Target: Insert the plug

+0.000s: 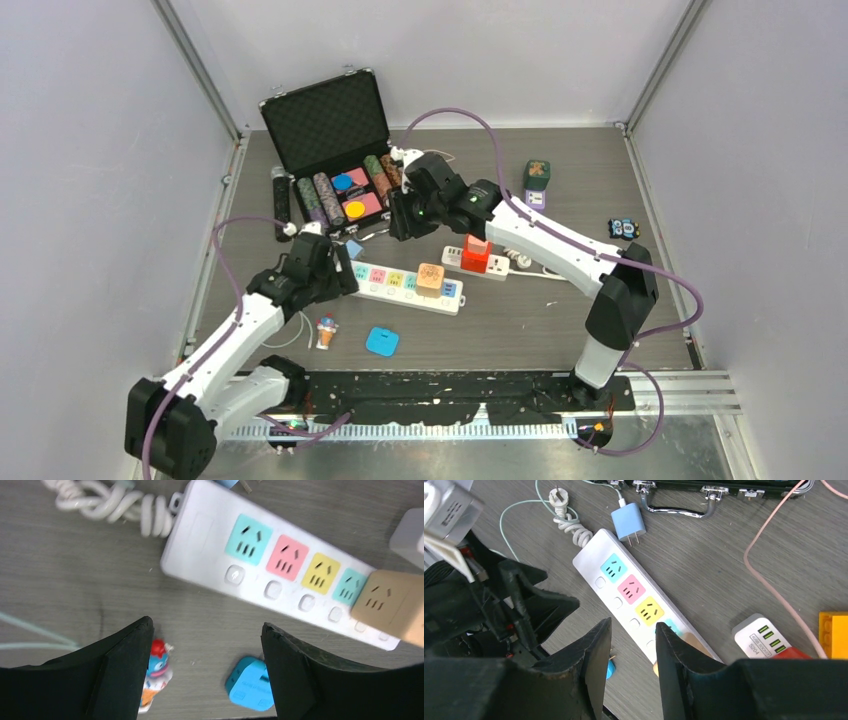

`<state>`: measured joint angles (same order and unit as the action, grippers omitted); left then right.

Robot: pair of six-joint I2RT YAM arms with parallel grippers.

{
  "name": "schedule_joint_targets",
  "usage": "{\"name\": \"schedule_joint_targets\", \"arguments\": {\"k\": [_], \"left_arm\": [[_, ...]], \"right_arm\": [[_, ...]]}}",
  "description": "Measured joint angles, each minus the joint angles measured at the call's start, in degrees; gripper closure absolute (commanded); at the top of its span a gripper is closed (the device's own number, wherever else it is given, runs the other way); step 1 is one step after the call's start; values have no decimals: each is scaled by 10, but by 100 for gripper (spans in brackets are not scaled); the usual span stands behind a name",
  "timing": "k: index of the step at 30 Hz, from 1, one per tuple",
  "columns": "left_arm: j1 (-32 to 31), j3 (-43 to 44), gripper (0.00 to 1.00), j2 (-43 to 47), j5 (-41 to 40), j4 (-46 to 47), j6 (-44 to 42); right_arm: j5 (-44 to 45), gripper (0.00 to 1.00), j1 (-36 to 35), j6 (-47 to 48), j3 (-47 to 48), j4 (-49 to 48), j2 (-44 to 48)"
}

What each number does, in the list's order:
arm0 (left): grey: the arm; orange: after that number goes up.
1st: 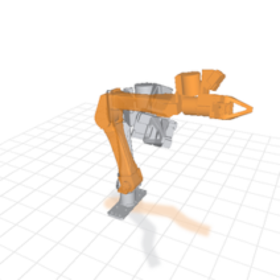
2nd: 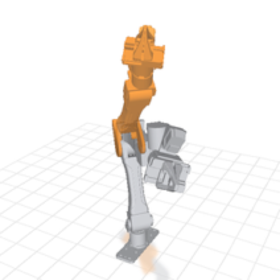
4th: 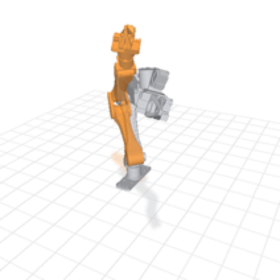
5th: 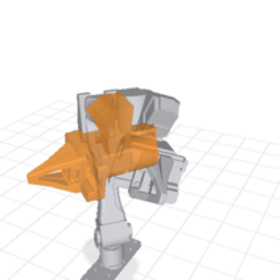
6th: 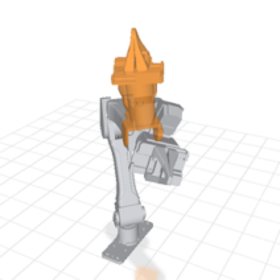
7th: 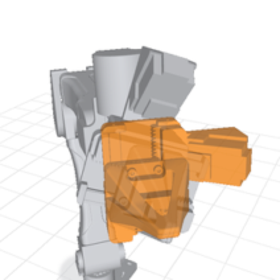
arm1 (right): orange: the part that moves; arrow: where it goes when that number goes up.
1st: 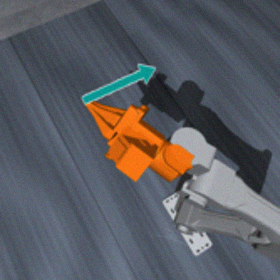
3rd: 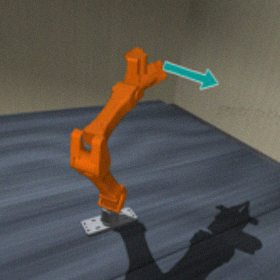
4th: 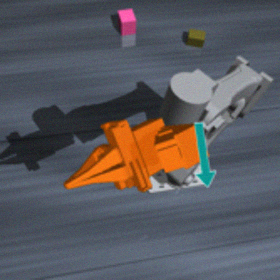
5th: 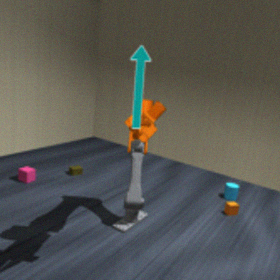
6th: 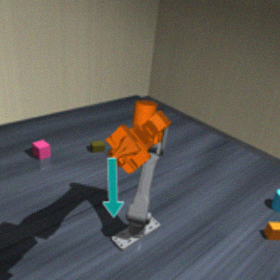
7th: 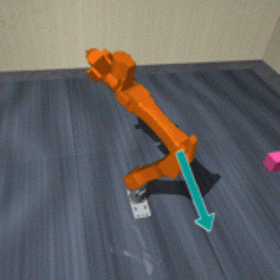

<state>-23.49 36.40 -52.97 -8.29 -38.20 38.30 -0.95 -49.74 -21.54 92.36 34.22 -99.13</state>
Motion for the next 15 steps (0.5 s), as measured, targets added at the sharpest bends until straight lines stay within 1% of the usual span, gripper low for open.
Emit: {"name": "schedule_joint_targets", "arguments": {"k": [4, 6, 9, 12, 15], "left_arm": [[5, 3, 23, -50, 10, 80, -20], [10, 21, 23, -94, 10, 105, -30], [27, 70, 18, -168, 10, 125, -41], [47, 129, 17, -236, 10, 133, -42], [58, 176, 19, -290, 10, 142, -40]], "right_arm": [[-9, 56, 9, 20, 8, -2, 0], [-10, 56, 16, 26, 12, -3, 0], [-11, 56, 26, 34, 18, -4, 0], [-11, 56, 34, 38, 23, -3, 0], [-10, 56, 41, 42, 31, 1, 0]]}}
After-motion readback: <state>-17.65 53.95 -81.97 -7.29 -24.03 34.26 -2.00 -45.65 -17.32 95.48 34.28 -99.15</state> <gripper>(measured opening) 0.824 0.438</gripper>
